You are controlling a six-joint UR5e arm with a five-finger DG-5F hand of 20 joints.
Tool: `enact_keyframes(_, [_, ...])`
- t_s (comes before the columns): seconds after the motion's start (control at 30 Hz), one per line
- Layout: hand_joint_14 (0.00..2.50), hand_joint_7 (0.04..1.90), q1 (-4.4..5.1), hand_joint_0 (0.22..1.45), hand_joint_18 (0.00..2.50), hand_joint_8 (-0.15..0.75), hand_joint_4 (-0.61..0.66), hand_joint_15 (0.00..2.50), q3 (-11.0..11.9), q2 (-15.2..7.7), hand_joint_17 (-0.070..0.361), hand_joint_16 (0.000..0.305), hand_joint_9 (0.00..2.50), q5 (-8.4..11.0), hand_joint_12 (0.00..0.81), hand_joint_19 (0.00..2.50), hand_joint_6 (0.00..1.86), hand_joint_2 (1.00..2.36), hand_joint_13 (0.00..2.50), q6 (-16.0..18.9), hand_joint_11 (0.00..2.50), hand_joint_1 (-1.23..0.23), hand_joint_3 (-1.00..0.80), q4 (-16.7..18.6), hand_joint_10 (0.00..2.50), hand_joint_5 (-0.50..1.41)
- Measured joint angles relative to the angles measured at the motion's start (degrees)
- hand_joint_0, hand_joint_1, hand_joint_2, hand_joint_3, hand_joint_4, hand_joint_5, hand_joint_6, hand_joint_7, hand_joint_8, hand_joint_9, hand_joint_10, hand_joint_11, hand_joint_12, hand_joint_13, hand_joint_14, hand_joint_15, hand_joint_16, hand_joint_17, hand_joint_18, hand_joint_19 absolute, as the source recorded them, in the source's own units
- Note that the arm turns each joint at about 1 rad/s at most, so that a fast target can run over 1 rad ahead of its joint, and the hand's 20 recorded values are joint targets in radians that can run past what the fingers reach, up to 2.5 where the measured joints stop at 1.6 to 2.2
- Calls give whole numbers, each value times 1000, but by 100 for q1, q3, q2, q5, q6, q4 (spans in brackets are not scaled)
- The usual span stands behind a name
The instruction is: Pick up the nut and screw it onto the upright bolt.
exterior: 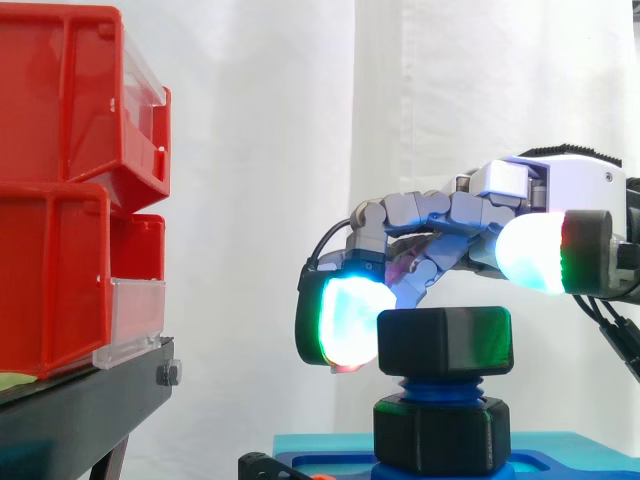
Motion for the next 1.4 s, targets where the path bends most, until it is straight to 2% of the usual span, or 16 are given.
enact_keyframes(0.27, [0,1380,-123,507,381,270,154,0,0,0,48,21,872,-66,218,0,629,1000,671,3,0,-110,-500,10,0,-45])
enact_keyframes(0.4, [0,1514,-179,507,376,270,179,0,0,1,48,21,874,-125,216,0,518,1000,668,5,0,-110,-500,36,0,-29])
enact_keyframes(0.43, [0,1495,-190,507,373,268,189,0,0,1,49,22,873,-136,218,0,501,1000,667,7,0,-109,-500,44,0,-31])
enact_keyframes(0.63, [0,1158,-246,502,367,262,255,0,1,1,50,22,874,-236,223,0,504,1000,669,19,0,-106,-500,140,0,-68])
enact_keyframes(0.73, [0,949,-259,500,369,256,250,0,26,3,51,23,869,-273,224,0,504,1000,660,31,0,-107,-500,212,0,-88])
enact_keyframes(0.77, [0,930,-261,499,365,256,251,0,52,2,51,23,867,-292,223,0,504,1000,660,38,0,-107,-500,244,0,-90])
enact_keyframes(0.83, [0,813,-241,498,361,241,211,0,103,1,52,23,845,-337,221,0,503,1000,651,48,0,-107,-500,284,0,-101])
enact_keyframes(0.93, [0,739,-196,496,356,235,198,0,144,-1,54,24,828,-366,222,0,502,1000,641,53,0,-106,-500,331,0,-110])
enact_keyframes(1.17, [0,684,-43,493,344,227,197,0,156,-4,56,25,810,-342,224,0,502,1000,624,54,0,-103,-500,435,0,-117])
enact_keyframes(1.4, [0,702,130,492,342,228,197,0,158,-88,56,25,802,-103,226,0,502,1000,623,47,0,-106,-500,449,0,-120])
